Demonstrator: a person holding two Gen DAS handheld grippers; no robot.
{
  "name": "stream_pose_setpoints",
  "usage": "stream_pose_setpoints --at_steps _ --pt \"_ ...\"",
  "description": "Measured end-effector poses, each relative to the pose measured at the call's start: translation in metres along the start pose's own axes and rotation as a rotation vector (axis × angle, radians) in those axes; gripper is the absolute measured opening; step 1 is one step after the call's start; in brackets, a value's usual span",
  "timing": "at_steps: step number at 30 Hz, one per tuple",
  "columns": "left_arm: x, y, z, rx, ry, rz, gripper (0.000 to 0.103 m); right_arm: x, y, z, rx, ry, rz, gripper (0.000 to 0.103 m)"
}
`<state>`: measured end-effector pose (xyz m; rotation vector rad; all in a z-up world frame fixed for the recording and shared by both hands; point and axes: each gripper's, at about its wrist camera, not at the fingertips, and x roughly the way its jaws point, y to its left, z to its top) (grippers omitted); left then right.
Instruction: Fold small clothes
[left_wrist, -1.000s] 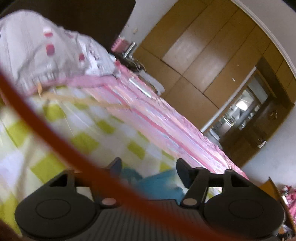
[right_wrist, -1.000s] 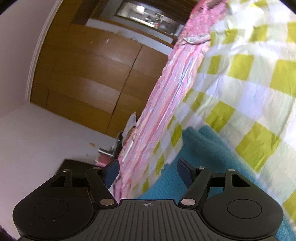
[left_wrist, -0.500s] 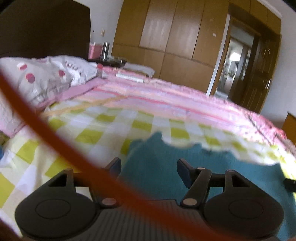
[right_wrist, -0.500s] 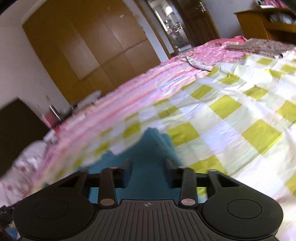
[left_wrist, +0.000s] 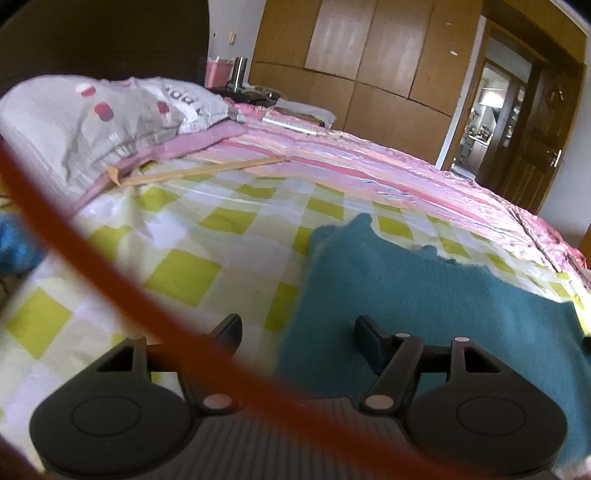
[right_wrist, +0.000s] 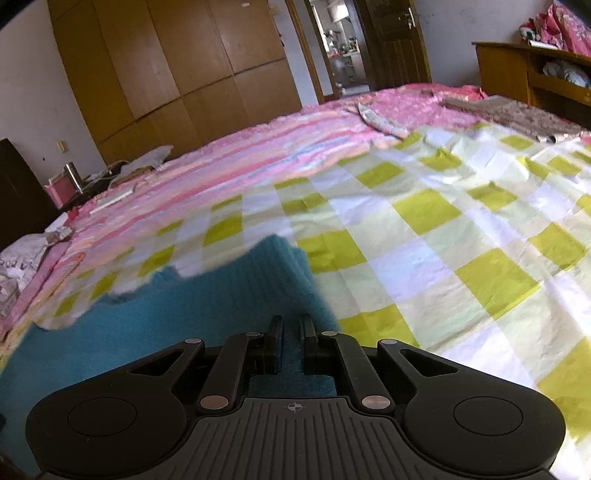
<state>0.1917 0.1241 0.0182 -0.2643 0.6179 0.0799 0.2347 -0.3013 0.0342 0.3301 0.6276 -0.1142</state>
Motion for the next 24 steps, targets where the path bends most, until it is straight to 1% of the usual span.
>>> stream_pose_setpoints --at_steps 2,4,6,9,11,14,18,22,24 --pt "-0.007 0.003 -0.003 0.017 -0.003 -0.004 0.072 -0.013 0.011 -0.001 -0.039 -0.021 0.007 0.017" --pt "-0.012 0.007 -0.008 0.021 -0.001 -0.011 0.072 -0.021 0.022 -0.004 -0.089 -0.025 0.015 0.017" --pt "-0.012 0.014 -0.01 0.004 0.017 -0.022 0.072 -0.02 0.03 -0.009 -0.121 -0.002 0.008 0.017" --pt "-0.01 0.023 -0.011 -0.03 0.052 -0.051 0.072 -0.006 0.031 -0.018 -0.095 0.088 -0.034 0.017" --pt "-0.01 0.026 -0.01 -0.035 0.06 -0.067 0.072 -0.007 0.034 -0.019 -0.093 0.092 -0.052 0.017" --pt "-0.009 0.03 -0.012 -0.049 0.088 -0.095 0.072 -0.016 0.05 -0.016 -0.13 0.088 -0.072 0.018" --pt "-0.012 0.034 -0.017 -0.056 0.109 -0.129 0.072 -0.028 0.082 -0.018 -0.182 0.085 -0.036 0.018" --pt "-0.014 0.036 -0.02 -0.054 0.123 -0.155 0.072 -0.031 0.13 -0.027 -0.271 0.123 0.033 0.018" --pt "-0.013 0.036 -0.019 -0.058 0.129 -0.166 0.072 -0.031 0.154 -0.033 -0.31 0.14 0.072 0.02"
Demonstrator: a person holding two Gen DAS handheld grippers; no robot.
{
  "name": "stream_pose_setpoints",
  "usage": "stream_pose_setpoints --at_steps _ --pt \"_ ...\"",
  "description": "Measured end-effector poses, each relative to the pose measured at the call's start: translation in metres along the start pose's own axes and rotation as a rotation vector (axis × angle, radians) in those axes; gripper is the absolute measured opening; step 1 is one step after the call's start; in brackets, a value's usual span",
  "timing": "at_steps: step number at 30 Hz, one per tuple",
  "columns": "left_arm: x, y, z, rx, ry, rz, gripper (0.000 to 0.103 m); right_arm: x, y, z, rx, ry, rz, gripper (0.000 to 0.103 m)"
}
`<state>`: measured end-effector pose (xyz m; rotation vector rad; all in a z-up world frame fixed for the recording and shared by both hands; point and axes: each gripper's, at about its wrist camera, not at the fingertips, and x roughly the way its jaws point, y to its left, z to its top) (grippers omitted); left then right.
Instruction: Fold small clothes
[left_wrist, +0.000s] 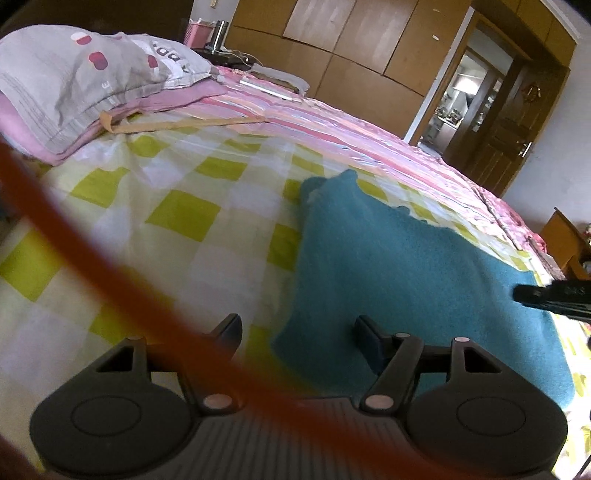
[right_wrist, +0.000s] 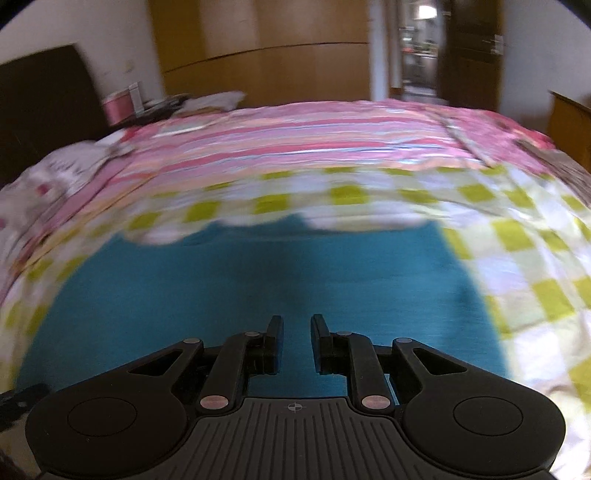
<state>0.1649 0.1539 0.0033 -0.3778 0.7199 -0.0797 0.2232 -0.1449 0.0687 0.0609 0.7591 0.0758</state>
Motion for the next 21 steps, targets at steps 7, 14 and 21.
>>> stream_pose_setpoints --at_steps 7,14,21 --pt "0.002 -0.002 0.001 0.006 0.022 -0.037 0.072 0.01 0.073 0.013 -0.109 0.048 0.097 0.025" --pt "0.005 -0.005 0.0 0.016 0.035 -0.056 0.072 0.022 0.117 0.024 -0.191 0.078 0.134 0.03" --pt "0.007 -0.006 0.0 0.016 0.038 -0.065 0.072 0.033 0.135 0.028 -0.221 0.106 0.138 0.034"
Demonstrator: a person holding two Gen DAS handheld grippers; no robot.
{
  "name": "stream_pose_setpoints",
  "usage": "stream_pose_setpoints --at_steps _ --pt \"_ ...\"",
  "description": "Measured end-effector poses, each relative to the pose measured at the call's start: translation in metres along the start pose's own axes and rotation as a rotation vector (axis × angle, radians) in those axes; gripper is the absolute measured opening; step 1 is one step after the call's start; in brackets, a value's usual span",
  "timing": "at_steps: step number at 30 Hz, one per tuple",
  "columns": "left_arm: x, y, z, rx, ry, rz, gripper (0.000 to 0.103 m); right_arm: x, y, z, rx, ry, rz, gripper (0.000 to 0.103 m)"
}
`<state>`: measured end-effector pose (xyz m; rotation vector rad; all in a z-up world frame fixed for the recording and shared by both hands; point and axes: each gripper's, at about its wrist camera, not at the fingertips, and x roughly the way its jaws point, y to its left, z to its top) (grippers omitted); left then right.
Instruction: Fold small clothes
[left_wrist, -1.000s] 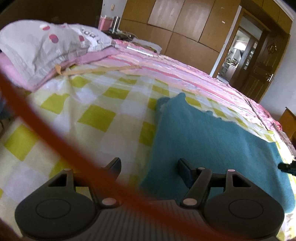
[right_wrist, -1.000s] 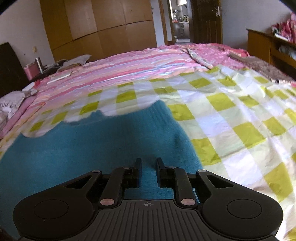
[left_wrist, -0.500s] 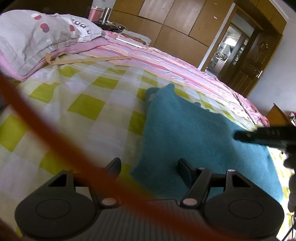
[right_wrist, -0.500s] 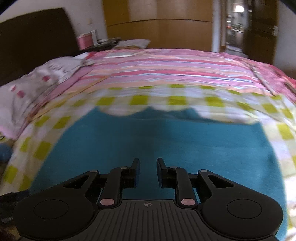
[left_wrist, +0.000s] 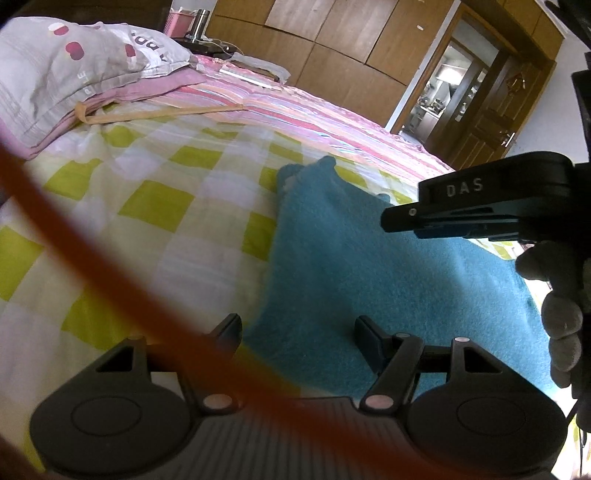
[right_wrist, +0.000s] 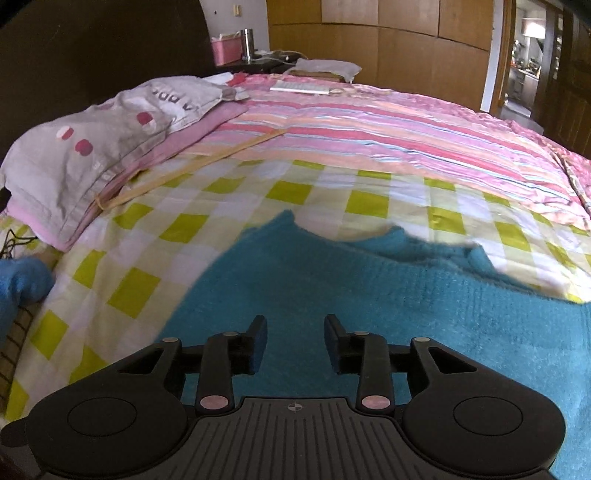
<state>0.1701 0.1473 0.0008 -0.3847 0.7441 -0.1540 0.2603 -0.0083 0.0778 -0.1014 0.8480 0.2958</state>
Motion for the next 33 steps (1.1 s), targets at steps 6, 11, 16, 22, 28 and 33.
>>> stream_pose_setpoints --at_steps 6,11,16,22,28,33 --pt "0.003 -0.003 0.0 0.011 0.006 -0.008 0.072 0.007 0.005 0.004 0.0 0.018 0.008 0.035" --pt "0.004 -0.004 0.0 0.012 0.009 -0.01 0.072 0.013 0.012 0.013 -0.012 0.036 0.025 0.038" --pt "0.004 -0.003 -0.001 0.011 0.013 -0.013 0.072 0.022 0.021 0.022 -0.021 0.056 0.046 0.041" --pt "0.005 -0.003 -0.002 0.011 0.017 -0.016 0.072 0.035 0.031 0.03 -0.016 0.098 0.064 0.043" --pt "0.007 -0.004 -0.002 0.015 0.019 -0.017 0.072 0.048 0.037 0.034 -0.018 0.133 0.052 0.045" --pt "0.009 -0.004 -0.003 0.014 0.023 -0.016 0.072 0.053 0.04 0.037 -0.021 0.145 0.051 0.045"
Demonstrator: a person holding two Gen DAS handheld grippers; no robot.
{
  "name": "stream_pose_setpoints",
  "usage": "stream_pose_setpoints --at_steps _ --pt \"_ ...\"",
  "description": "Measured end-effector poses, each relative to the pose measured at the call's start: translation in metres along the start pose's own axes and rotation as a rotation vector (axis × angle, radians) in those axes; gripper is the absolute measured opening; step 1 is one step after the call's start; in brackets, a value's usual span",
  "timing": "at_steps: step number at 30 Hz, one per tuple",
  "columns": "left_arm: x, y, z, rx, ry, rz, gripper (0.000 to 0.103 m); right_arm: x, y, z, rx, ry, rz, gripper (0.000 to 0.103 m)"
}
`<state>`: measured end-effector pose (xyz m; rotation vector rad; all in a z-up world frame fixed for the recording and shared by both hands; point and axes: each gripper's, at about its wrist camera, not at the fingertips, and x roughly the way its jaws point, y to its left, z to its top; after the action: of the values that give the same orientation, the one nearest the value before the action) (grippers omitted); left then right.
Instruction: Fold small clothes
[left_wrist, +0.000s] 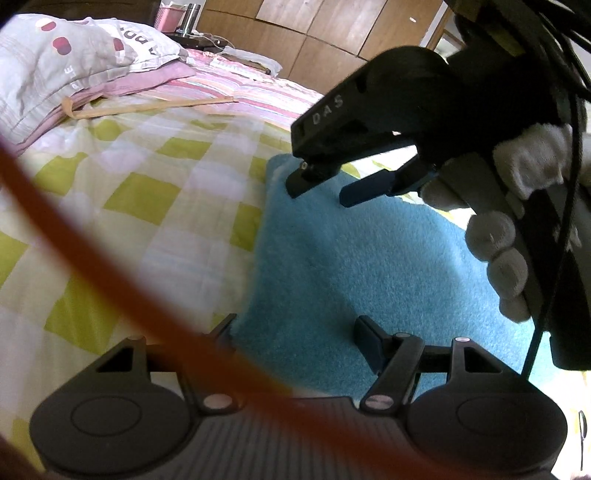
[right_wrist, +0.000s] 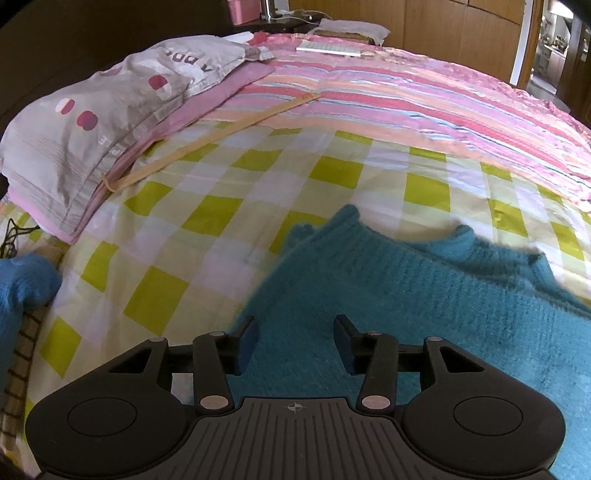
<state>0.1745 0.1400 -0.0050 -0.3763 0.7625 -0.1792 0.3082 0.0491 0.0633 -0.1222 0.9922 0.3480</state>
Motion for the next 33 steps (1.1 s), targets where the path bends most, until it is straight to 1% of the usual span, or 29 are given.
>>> stream_pose_setpoints --at_steps 5,10,14,17,21,24,26,29,33 --pt "0.002 -0.003 -0.003 0.012 0.002 0.003 0.073 0.006 0.003 0.007 0.005 0.02 -0.003 0.047" --pt "0.002 -0.002 -0.002 0.008 0.002 -0.002 0.074 0.014 0.011 0.015 -0.012 0.037 -0.03 0.053" --pt "0.004 -0.001 -0.003 -0.002 0.006 -0.009 0.074 0.023 0.023 0.02 -0.075 0.064 -0.08 0.056" --pt "0.004 -0.001 -0.003 -0.003 0.008 -0.013 0.074 0.035 0.035 0.022 -0.148 0.093 -0.134 0.059" --pt "0.004 -0.001 -0.003 -0.009 0.01 -0.026 0.074 0.051 0.048 0.022 -0.238 0.136 -0.192 0.066" --pt "0.004 -0.002 -0.004 0.0 0.007 -0.029 0.075 0.059 0.055 0.018 -0.31 0.154 -0.233 0.067" --pt "0.004 -0.002 -0.004 0.006 0.004 -0.029 0.075 0.059 0.055 0.016 -0.329 0.152 -0.234 0.067" --pt "0.003 0.001 -0.004 0.0 -0.001 -0.039 0.076 0.056 0.048 0.016 -0.33 0.154 -0.219 0.062" --pt "0.004 0.001 -0.006 0.0 -0.011 -0.047 0.079 0.053 0.046 0.015 -0.358 0.151 -0.215 0.053"
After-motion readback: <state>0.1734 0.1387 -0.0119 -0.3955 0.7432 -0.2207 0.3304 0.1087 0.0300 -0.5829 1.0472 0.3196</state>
